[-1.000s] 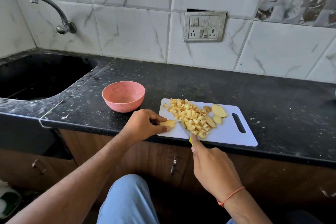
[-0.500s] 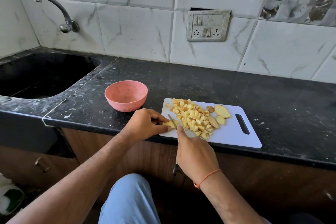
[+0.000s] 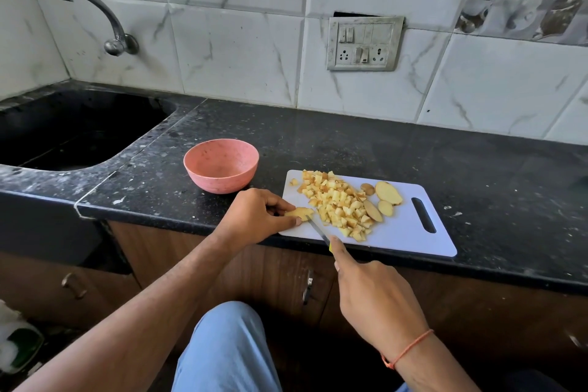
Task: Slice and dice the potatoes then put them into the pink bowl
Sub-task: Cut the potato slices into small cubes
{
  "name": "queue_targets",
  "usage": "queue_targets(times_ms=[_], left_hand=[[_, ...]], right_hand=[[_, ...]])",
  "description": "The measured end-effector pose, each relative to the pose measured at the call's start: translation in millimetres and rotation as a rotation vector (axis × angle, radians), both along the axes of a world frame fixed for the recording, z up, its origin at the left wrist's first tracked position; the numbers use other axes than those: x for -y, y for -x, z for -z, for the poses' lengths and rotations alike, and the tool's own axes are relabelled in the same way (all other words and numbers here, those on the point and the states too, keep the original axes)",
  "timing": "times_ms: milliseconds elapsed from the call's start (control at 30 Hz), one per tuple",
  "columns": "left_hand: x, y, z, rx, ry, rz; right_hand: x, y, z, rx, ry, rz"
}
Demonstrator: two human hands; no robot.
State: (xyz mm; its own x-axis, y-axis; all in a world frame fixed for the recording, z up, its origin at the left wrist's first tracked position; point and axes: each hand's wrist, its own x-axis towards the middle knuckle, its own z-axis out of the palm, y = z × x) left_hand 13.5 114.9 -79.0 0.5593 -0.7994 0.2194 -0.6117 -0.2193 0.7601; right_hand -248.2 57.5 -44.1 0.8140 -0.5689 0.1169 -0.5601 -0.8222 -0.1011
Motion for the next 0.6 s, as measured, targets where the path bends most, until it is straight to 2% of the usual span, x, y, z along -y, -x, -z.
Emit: queue_targets(times_ms=[267, 433, 600], left_hand=[[0.3, 0.3, -0.7, 0.009, -0.02, 0.0], [-2.7, -6.0, -10.3, -0.011, -0.059, 0.044], [-4.6, -11.0, -17.4, -0.001, -0.101, 0.073]], right_hand=[[3.4, 11.4, -5.4, 0.052, -0.028, 0.026], [0.4, -4.1, -5.7, 0.168, -0.048, -0.019], [-0.6, -21.9, -1.2, 0.184, -0.032, -0.054]])
